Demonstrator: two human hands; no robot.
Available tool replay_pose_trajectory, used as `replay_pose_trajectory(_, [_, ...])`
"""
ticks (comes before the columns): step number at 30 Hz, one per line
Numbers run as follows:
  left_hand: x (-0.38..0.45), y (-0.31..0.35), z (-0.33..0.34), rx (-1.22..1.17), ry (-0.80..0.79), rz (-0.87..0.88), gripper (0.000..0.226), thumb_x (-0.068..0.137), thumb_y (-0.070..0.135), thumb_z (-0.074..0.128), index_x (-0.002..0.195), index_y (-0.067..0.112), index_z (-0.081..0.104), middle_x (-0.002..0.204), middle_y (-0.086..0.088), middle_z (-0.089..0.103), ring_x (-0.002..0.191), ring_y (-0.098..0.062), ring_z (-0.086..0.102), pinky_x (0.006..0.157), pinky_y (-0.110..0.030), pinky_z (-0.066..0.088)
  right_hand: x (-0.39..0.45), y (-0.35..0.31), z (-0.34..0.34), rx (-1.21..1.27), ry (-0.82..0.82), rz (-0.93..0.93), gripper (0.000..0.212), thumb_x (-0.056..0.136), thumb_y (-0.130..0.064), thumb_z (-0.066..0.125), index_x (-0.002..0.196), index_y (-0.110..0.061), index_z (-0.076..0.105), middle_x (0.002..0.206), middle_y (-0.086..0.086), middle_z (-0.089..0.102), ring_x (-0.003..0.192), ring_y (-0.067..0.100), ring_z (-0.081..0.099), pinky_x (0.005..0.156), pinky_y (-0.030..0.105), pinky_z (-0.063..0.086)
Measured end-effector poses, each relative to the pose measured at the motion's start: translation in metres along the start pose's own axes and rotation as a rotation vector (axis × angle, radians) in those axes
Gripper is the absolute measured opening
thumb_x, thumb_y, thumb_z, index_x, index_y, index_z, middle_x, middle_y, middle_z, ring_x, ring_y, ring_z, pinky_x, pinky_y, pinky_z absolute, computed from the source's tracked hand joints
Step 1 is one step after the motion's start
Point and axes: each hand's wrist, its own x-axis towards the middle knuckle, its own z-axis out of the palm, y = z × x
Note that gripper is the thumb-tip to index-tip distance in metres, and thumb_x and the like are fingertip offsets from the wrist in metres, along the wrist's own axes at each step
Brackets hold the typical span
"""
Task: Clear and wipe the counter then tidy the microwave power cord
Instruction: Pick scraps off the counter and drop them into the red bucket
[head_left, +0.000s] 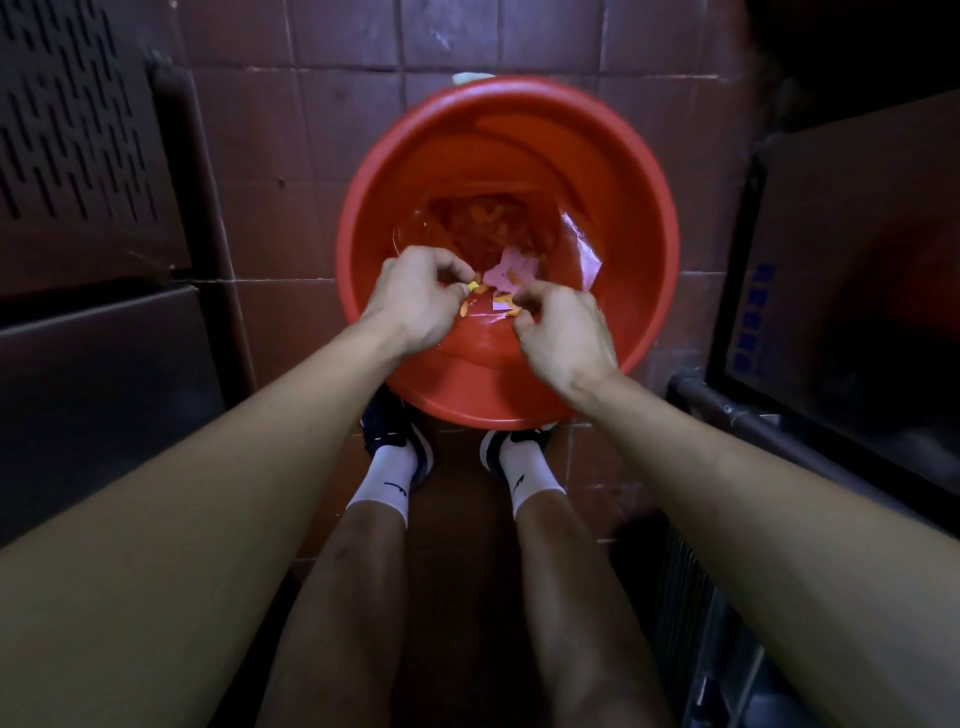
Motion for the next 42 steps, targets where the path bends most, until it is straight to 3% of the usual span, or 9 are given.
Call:
replay_pose_trajectory(5, [-0.008, 0.017, -0.003, -0.071, 0.004, 0.002, 0.021, 0.093, 0.021, 0.068, 0.113, 0.024, 0.074, 0.119, 0.004, 0.070, 0.119, -0.012, 0.059, 0.095, -0.016, 0.036, -0.016, -0.001, -0.010, 0.007, 0.017, 0.006, 0.033, 0.090, -0.022, 0.052, 0.119, -0.026, 0.067, 0.118, 0.006, 0.070, 0.111, 0.033, 0.062, 0.092, 0.037, 0.050])
replay_pose_trajectory(9, [-0.014, 0.022, 0.004, -0.038, 0.031, 0.073, 0.017, 0.094, 0.025, 0.066, 0.108, 0.026, 0.076, 0.119, 0.001, 0.071, 0.124, -0.020, 0.056, 0.107, -0.028, 0.041, -0.027, 0.005, -0.017, 0.017, 0.039, -0.005, 0.033, 0.091, -0.021, 0.051, 0.119, -0.026, 0.068, 0.116, 0.008, 0.071, 0.109, 0.034, 0.063, 0.090, 0.037, 0.050])
replay_pose_trajectory(12, [-0.021, 0.024, 0.009, -0.030, 0.032, 0.073, 0.017, 0.095, 0.026, 0.064, 0.107, 0.027, 0.075, 0.119, 0.001, 0.071, 0.124, -0.021, 0.056, 0.108, -0.031, 0.042, -0.034, 0.012, -0.020, 0.020, 0.043, -0.010, 0.033, 0.091, -0.020, 0.050, 0.119, -0.025, 0.068, 0.114, 0.009, 0.071, 0.108, 0.035, 0.063, 0.090, 0.038, 0.052])
replay_pose_trajectory(15, [-0.031, 0.026, 0.010, -0.002, 0.035, 0.066, 0.020, 0.097, 0.025, 0.061, 0.111, 0.027, 0.074, 0.124, 0.000, 0.068, 0.123, -0.020, 0.056, 0.105, -0.026, 0.040, -0.039, 0.020, -0.022, 0.016, 0.048, -0.007, 0.034, 0.091, -0.020, 0.050, 0.120, -0.025, 0.067, 0.116, 0.007, 0.071, 0.109, 0.033, 0.063, 0.091, 0.038, 0.052])
replay_pose_trajectory(19, [-0.049, 0.026, 0.003, 0.163, -0.010, 0.117, 0.025, 0.096, 0.029, 0.057, 0.118, 0.030, 0.070, 0.130, -0.003, 0.066, 0.125, -0.026, 0.056, 0.108, -0.035, 0.043, -0.049, 0.024, -0.031, -0.020, 0.031, -0.037, 0.035, 0.091, -0.022, 0.049, 0.123, -0.026, 0.065, 0.120, 0.008, 0.069, 0.112, 0.033, 0.062, 0.094, 0.040, 0.052])
replay_pose_trajectory(30, [-0.167, 0.071, -0.065, 0.649, -0.049, 0.193, 0.039, 0.098, 0.036, 0.048, 0.134, 0.023, 0.056, 0.131, -0.009, 0.060, 0.122, -0.034, 0.054, 0.097, -0.048, 0.048, -0.114, -0.022, -0.116, -0.348, -0.001, -0.333, 0.034, 0.094, -0.027, 0.053, 0.127, -0.022, 0.060, 0.127, 0.006, 0.064, 0.117, 0.034, 0.058, 0.091, 0.046, 0.047])
replay_pose_trajectory(42, [-0.347, 0.143, -0.166, 0.620, 0.207, 0.120, 0.042, 0.098, 0.040, 0.046, 0.135, 0.020, 0.053, 0.136, -0.007, 0.057, 0.124, -0.033, 0.051, 0.098, -0.050, 0.045, -0.249, -0.096, -0.261, -0.485, 0.098, -0.666, 0.045, 0.085, -0.033, 0.062, 0.128, -0.021, 0.059, 0.127, 0.002, 0.063, 0.115, 0.033, 0.059, 0.086, 0.045, 0.046])
